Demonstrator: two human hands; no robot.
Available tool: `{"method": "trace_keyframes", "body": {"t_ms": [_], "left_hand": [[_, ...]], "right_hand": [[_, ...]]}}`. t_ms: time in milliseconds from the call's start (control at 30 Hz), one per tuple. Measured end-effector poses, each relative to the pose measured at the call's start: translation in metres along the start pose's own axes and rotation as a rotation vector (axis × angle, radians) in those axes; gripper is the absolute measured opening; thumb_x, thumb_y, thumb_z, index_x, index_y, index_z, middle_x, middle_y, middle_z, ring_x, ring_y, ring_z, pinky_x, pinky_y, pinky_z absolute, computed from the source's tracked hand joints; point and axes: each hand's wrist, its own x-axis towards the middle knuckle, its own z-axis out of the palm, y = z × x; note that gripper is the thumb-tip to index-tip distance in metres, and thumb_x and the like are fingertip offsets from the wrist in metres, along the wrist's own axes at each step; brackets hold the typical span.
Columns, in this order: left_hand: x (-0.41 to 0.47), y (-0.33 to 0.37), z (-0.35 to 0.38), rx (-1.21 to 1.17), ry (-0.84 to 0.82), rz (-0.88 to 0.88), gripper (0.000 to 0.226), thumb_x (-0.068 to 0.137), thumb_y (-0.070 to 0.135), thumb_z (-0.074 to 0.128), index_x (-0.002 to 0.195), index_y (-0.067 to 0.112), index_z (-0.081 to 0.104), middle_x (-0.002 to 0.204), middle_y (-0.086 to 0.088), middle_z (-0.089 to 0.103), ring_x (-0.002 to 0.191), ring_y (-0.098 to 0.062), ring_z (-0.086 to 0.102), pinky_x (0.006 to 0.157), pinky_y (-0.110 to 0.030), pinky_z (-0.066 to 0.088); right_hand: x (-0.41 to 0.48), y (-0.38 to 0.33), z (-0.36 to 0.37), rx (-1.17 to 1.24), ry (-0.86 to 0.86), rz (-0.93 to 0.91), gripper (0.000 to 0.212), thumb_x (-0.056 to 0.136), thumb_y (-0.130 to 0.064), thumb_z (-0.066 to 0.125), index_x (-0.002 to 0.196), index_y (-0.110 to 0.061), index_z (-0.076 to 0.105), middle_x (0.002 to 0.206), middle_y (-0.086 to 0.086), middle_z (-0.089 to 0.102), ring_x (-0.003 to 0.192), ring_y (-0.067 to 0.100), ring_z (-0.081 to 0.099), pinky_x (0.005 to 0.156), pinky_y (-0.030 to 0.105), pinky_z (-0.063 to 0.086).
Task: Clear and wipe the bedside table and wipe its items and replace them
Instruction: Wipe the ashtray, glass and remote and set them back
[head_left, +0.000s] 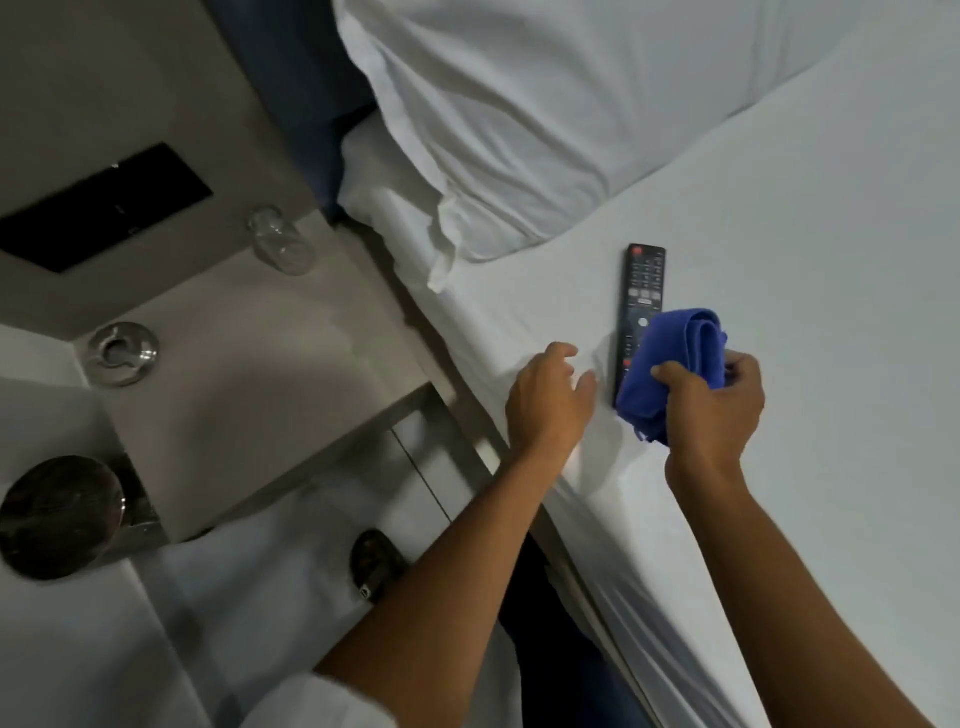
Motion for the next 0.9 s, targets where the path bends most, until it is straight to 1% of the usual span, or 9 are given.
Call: {"method": "trace_keyframes", "body": {"t_ms": [233,300,400,467,533,600,700,800,900], "left_hand": [[0.017,0.047,0.08,0.32,-0.043,0.115,0.096,0.083,0.025,0.074,0.153,0.012,0.01,0.142,-0.017,0.043,0.127,-0.032,0.044,0.105,-0.042,0.042],[0.02,0.043,0.08,0.221,-0.031,0.035,0.087,0.081,0.016,0.073,0.15,0.012,0.02,0.141,-0.015,0.042,0.125,-0.031,0.047,0.102,-0.039,0.046],[0.014,0.023,0.061,-0.034,-0.057,-0.065,0.049,0.081,0.01,0.069,0.126,0.01,0.049,0.122,-0.013,0.055,0.1,-0.033,0.065,0.08,-0.039,0.058],[-0.002,0.002,0.039,-0.395,-0.16,-0.166,0.051,0.084,0.005,0.068,0.13,0.015,0.048,0.117,-0.012,0.062,0.081,-0.028,0.074,0.062,-0.037,0.062],[-0.023,-0.021,0.013,-0.694,-0.228,-0.193,0.059,0.086,0.011,0.068,0.139,0.026,0.045,0.117,-0.008,0.066,0.075,-0.021,0.075,0.052,-0.031,0.058],[-0.043,-0.041,-0.014,-0.834,-0.228,-0.175,0.049,0.091,0.033,0.064,0.137,0.036,0.049,0.117,-0.005,0.069,0.073,-0.017,0.07,0.048,-0.03,0.053],[-0.063,-0.061,-0.04,-1.056,-0.243,-0.168,0.043,0.101,0.048,0.038,0.137,0.031,0.052,0.117,-0.01,0.07,0.071,-0.016,0.066,0.047,-0.028,0.05],[-0.069,-0.074,-0.068,-1.138,-0.198,-0.174,0.037,0.104,0.043,0.037,0.135,0.033,0.055,0.113,-0.009,0.07,0.076,-0.018,0.067,0.05,-0.029,0.052],[-0.067,-0.083,-0.091,-1.139,-0.101,-0.167,0.033,0.104,0.04,0.038,0.13,0.036,0.059,0.111,-0.003,0.072,0.088,-0.019,0.069,0.065,-0.034,0.056]], "right_hand": [[0.028,-0.005,-0.044,-0.105,0.044,-0.193,0.035,0.069,-0.008,0.067,0.096,-0.026,0.052,0.088,-0.015,0.059,0.072,0.005,0.059,0.062,0.02,0.046],[0.033,-0.005,-0.048,-0.177,0.022,-0.273,0.032,0.069,-0.011,0.065,0.095,-0.025,0.052,0.092,-0.007,0.06,0.077,0.011,0.059,0.065,0.022,0.046],[0.042,-0.01,-0.048,-0.272,-0.055,-0.413,0.027,0.074,-0.009,0.065,0.093,-0.021,0.05,0.092,-0.001,0.059,0.075,0.014,0.054,0.066,0.028,0.046],[0.048,-0.015,-0.039,-0.293,-0.133,-0.475,0.028,0.079,-0.006,0.064,0.097,-0.022,0.049,0.085,-0.013,0.059,0.069,0.002,0.054,0.064,0.018,0.044],[0.047,-0.021,-0.022,-0.329,-0.219,-0.559,0.035,0.081,-0.002,0.061,0.108,-0.022,0.051,0.087,-0.018,0.059,0.07,-0.004,0.055,0.063,0.006,0.039],[0.039,-0.025,0.005,-0.393,-0.343,-0.669,0.048,0.081,0.003,0.057,0.125,-0.016,0.054,0.105,-0.007,0.066,0.085,0.0,0.06,0.076,0.006,0.042],[0.016,-0.026,0.051,-0.529,-0.559,-0.787,0.057,0.083,0.005,0.056,0.138,-0.007,0.05,0.143,0.016,0.052,0.134,0.027,0.048,0.113,0.033,0.034],[-0.024,-0.02,0.089,-0.643,-0.798,-0.777,0.063,0.083,0.006,0.054,0.144,-0.007,0.043,0.153,0.017,0.038,0.145,0.03,0.031,0.119,0.045,0.024],[-0.063,-0.01,0.108,-0.617,-0.837,-0.768,0.066,0.082,0.008,0.053,0.145,-0.01,0.042,0.156,0.013,0.035,0.146,0.025,0.028,0.12,0.042,0.022]]}}
